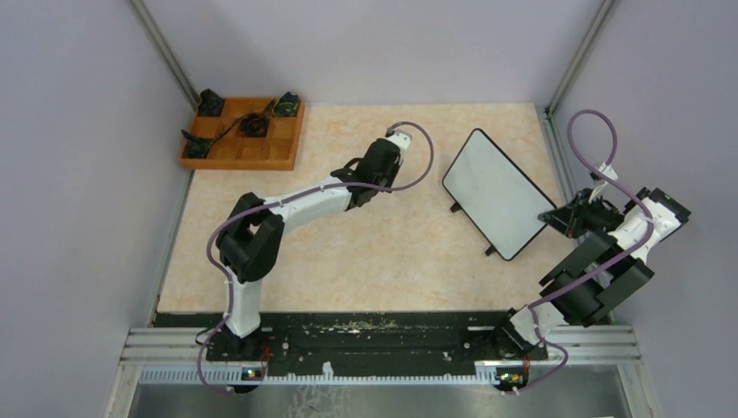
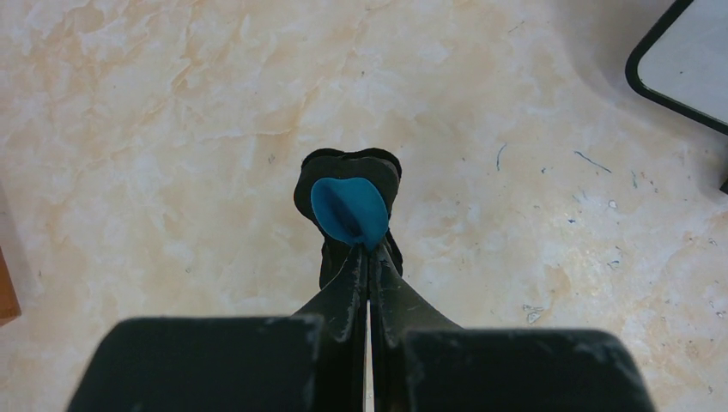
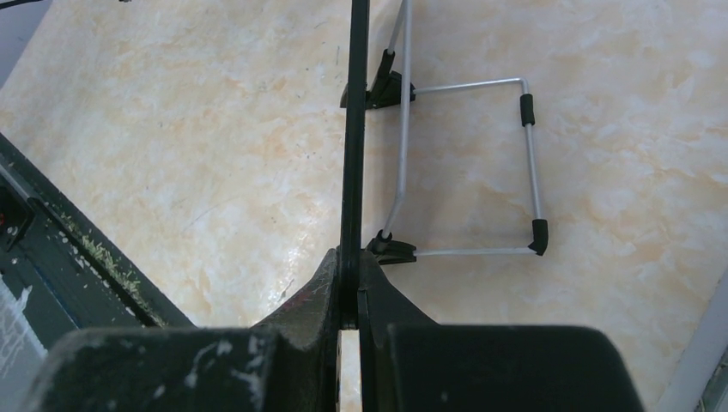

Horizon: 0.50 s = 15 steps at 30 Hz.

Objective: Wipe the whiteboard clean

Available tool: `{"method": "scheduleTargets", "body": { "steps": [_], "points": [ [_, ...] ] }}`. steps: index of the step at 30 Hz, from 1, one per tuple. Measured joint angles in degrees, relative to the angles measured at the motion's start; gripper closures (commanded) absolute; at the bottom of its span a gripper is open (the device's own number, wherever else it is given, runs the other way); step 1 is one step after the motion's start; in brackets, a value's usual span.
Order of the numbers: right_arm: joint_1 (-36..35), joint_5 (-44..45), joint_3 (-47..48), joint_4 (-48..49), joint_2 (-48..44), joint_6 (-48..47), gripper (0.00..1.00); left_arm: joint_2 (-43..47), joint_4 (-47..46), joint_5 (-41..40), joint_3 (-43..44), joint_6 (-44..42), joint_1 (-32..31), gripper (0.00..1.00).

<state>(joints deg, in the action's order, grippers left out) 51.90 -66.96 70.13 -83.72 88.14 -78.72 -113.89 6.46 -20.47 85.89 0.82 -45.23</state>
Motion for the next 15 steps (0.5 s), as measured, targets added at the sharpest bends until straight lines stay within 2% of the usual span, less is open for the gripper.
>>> {"method": "scheduleTargets", "body": {
  "steps": [7,15],
  "points": [
    [-0.02,0.37,0.17,-0.02,0.0,0.57,1.0,0.0,3.34,1.68,0.48,1.14,2.67,1.0],
    [-0.02,0.46,0.17,-0.02,0.0,0.55,1.0,0.22,11.19,7.34,2.36,2.84,7.98,0.89]
  ]
}}
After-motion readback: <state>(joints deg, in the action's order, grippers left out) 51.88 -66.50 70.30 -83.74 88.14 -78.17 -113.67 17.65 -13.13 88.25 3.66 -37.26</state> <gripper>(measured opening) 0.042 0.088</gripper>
